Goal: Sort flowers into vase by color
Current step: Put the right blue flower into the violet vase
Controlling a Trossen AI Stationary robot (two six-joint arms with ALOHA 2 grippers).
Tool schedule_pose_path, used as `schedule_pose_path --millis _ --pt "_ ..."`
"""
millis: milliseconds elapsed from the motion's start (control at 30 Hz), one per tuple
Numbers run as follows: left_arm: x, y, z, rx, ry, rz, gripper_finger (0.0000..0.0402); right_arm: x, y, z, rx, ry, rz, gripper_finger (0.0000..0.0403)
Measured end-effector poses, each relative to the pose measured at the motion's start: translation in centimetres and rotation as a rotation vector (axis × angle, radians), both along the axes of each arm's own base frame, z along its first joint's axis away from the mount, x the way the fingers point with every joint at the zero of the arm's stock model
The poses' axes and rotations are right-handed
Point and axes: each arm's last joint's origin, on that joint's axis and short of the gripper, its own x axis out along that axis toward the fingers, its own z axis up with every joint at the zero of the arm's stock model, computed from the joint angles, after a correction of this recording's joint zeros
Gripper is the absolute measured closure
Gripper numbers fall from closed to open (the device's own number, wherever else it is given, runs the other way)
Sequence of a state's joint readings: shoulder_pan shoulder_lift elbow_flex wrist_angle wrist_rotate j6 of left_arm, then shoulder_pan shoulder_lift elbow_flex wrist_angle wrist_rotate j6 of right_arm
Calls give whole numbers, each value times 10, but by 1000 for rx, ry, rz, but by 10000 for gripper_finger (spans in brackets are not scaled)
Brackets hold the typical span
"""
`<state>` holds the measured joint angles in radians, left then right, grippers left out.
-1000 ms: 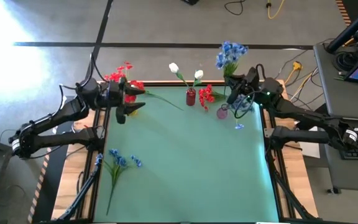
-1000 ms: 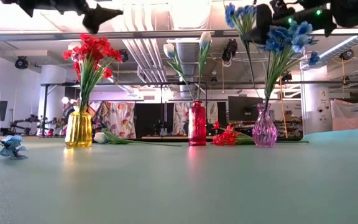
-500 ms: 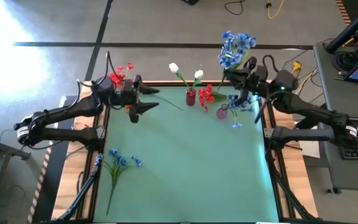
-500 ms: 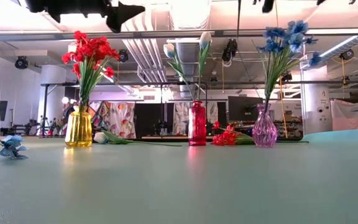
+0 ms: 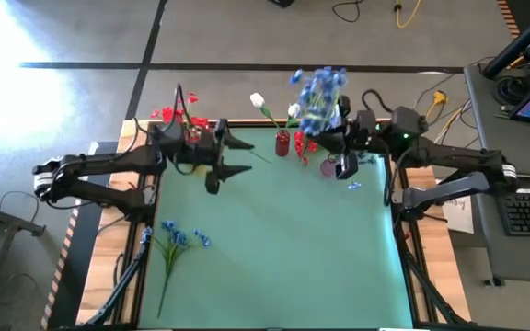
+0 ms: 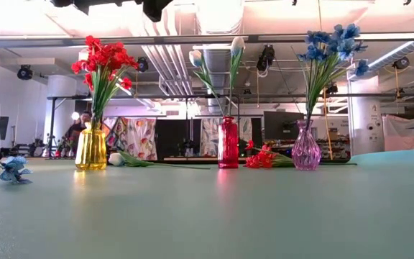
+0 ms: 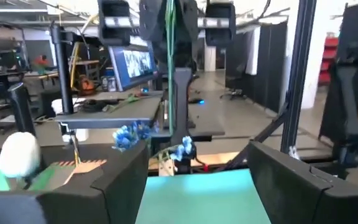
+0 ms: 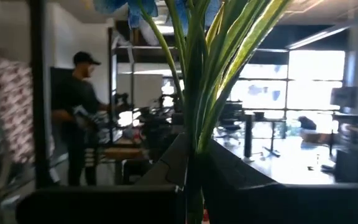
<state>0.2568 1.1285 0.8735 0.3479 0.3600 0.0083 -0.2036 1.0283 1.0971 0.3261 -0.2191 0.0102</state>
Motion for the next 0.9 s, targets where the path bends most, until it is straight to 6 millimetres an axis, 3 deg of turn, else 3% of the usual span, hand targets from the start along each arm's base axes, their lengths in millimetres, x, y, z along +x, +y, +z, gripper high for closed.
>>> schedule_pose_path --millis 167,333,900 --pt "8 -29 -6 64 23 67 169 11 21 5 -25 36 76 385" --pt "13 -45 -11 73 31 44 180 15 36 7 -21 31 110 385" --pt "68 -52 -28 5 -19 -24 181 63 47 -20 -69 54 142 385"
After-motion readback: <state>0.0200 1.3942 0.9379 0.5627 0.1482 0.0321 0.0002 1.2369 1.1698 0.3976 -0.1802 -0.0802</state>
